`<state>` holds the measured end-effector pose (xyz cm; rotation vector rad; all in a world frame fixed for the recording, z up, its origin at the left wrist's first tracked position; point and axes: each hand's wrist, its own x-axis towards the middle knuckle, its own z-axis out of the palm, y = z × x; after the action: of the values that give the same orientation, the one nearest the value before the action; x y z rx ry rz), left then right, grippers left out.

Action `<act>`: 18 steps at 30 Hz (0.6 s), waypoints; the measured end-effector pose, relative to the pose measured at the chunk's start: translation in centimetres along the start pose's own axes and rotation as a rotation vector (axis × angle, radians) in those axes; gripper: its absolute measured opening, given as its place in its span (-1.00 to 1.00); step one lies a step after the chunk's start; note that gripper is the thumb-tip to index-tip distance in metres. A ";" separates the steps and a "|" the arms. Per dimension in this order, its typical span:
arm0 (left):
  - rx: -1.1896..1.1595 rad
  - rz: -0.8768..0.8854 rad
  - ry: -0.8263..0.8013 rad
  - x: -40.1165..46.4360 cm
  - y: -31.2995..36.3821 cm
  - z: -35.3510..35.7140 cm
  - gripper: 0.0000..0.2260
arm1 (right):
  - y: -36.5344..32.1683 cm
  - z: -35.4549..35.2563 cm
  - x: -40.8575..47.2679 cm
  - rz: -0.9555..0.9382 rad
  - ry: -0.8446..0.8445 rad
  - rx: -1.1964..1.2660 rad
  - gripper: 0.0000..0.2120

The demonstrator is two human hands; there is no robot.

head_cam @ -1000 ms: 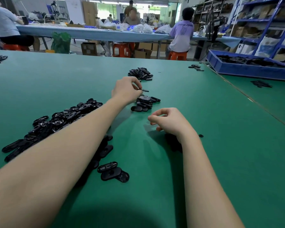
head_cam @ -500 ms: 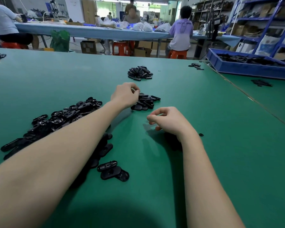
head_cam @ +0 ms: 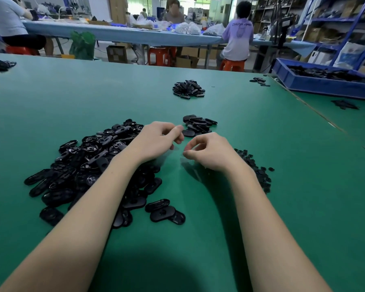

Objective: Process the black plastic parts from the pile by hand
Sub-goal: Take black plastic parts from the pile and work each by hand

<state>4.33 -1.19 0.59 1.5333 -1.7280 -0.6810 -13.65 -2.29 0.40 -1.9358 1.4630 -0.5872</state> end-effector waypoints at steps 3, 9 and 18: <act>0.088 0.039 -0.017 -0.1 0.3 -0.4 -0.65 | -1.4 1.3 -0.1 -0.122 -0.098 -0.063 -0.95; 0.058 0.000 -0.049 0.0 0.5 -1.2 -0.61 | -2.6 3.6 -0.3 -0.199 -0.208 -0.124 -0.84; 0.047 -0.032 -0.115 0.2 -0.5 -1.4 -0.67 | -1.4 1.1 -0.1 -0.139 -0.136 -0.118 -0.91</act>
<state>5.79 -1.41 1.09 1.5841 -1.8189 -0.7635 -11.97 -1.70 0.68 -2.1383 1.3122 -0.4287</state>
